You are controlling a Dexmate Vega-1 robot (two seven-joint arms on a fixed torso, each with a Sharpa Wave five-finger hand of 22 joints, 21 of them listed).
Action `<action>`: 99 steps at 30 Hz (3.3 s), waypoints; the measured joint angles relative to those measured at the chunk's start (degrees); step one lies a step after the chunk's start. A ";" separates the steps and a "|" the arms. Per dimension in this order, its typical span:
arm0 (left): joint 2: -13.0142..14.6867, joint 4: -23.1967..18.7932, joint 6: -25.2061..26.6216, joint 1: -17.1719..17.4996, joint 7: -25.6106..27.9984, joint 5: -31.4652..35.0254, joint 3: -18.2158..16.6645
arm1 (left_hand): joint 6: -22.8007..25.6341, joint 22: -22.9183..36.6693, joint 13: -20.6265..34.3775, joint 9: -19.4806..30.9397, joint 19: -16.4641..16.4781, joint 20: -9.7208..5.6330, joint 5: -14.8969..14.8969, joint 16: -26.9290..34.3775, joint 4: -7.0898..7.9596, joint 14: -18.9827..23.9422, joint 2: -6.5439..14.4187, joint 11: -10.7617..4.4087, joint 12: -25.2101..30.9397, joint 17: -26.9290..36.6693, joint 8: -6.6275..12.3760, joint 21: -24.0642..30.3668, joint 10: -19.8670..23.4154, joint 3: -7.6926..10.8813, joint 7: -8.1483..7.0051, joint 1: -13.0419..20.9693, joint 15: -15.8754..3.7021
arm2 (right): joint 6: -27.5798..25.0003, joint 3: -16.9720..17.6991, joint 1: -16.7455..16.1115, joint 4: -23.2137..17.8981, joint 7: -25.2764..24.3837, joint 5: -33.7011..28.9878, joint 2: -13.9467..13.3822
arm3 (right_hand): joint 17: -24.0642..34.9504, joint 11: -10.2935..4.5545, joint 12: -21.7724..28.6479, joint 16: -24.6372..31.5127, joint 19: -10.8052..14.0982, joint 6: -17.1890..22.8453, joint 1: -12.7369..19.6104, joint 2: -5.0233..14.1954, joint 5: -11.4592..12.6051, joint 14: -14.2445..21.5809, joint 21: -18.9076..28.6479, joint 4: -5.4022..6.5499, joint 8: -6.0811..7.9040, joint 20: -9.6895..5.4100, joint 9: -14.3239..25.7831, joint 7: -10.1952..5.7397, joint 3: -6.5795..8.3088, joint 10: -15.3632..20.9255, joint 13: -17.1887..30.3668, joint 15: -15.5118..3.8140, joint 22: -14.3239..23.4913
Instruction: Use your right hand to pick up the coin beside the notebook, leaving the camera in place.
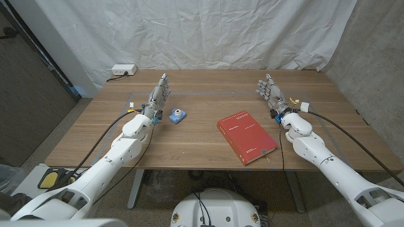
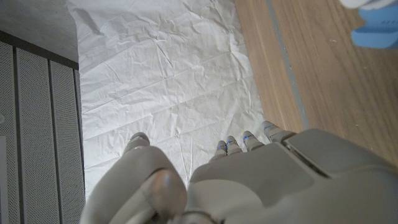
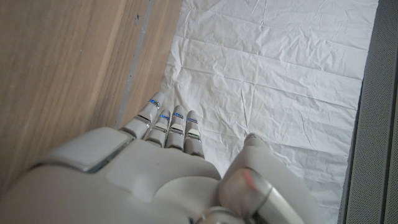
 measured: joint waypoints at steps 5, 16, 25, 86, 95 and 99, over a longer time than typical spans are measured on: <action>0.14 -0.34 0.20 0.31 -0.29 -0.42 -0.11 | 0.00 0.00 0.00 0.00 0.00 0.00 0.00 0.00 0.00 0.00 0.00 0.00 0.20 0.00 0.00 0.00 0.00 0.00 0.00 0.00 0.00 | -0.02 0.00 0.07 0.02 -0.04 0.09 0.30 | 0.00 0.00 0.00 0.00 0.00 0.00 0.00 0.00 0.00 0.00 0.00 -0.24 0.00 0.00 0.00 0.00 0.24 0.00 0.00 0.00 0.16; -0.20 -0.18 0.41 -0.03 -1.33 -1.31 -0.17 | 0.01 -0.01 0.00 -0.01 0.00 0.00 0.00 0.00 0.00 0.00 0.92 0.01 0.20 -0.01 0.26 0.00 0.00 0.00 0.00 0.92 0.00 | 0.37 0.08 0.16 0.01 -0.37 0.09 0.45 | -0.01 -0.21 -0.01 0.00 -0.01 -0.01 0.76 0.29 0.00 -0.01 0.00 -0.64 0.00 0.00 -0.01 0.00 0.64 0.21 -0.01 -0.01 0.16; 0.95 -1.42 2.07 0.09 -0.92 -1.41 -0.17 | -0.10 -0.01 -0.01 -0.01 1.37 -0.11 0.00 0.60 0.00 0.43 1.59 0.10 0.81 -0.01 0.44 0.62 0.55 0.00 0.51 1.58 0.00 | 0.49 0.56 -0.99 -2.06 -1.38 -0.24 -0.47 | -0.01 -0.30 -0.01 0.00 -0.01 0.00 1.57 0.60 0.00 0.21 0.00 -0.87 0.00 0.00 -0.01 -0.01 0.87 0.30 -0.01 0.21 0.15; 4.46 -9.52 4.78 2.40 4.37 1.05 -1.57 | -0.08 -0.16 -0.02 -0.03 3.13 0.17 0.00 0.59 -0.73 3.51 3.02 2.77 1.47 -0.03 1.23 0.61 4.45 0.23 2.57 3.62 0.03 | 7.93 8.54 -16.86 -16.31 -1.78 1.28 -7.99 | 0.26 -0.83 -0.01 0.45 4.40 2.36 4.30 0.67 -0.47 4.01 -0.68 -3.02 0.00 0.10 -0.03 -0.27 1.73 2.66 -0.03 -0.71 0.14; 3.91 -9.18 5.10 1.98 4.72 1.07 -1.41 | 0.24 -0.16 -0.02 -0.03 5.16 0.20 0.00 0.81 -1.13 5.18 3.78 2.77 1.47 -0.03 1.22 0.89 5.88 0.14 2.88 4.38 0.20 | 9.82 9.74 -18.98 -17.33 -1.94 0.85 -8.21 | 0.26 -1.10 0.66 0.84 5.73 5.32 5.06 1.41 -0.47 5.81 -0.68 -3.65 0.55 0.21 -0.03 -1.43 2.21 5.03 -0.03 -2.34 0.13; 3.72 -8.92 5.20 1.77 4.77 1.01 -1.29 | 0.46 -0.16 -0.02 -0.03 5.36 0.00 0.00 0.81 -1.13 5.25 3.47 3.07 1.47 -0.03 1.22 0.89 6.19 0.14 3.10 4.68 0.13 | 10.84 10.52 -20.55 -18.23 -2.31 0.51 -8.29 | 0.26 -1.33 0.66 0.84 6.05 5.32 5.45 1.03 -0.46 6.14 -0.68 -4.09 0.55 -0.11 -0.03 -1.43 2.17 5.42 -0.03 -2.05 0.13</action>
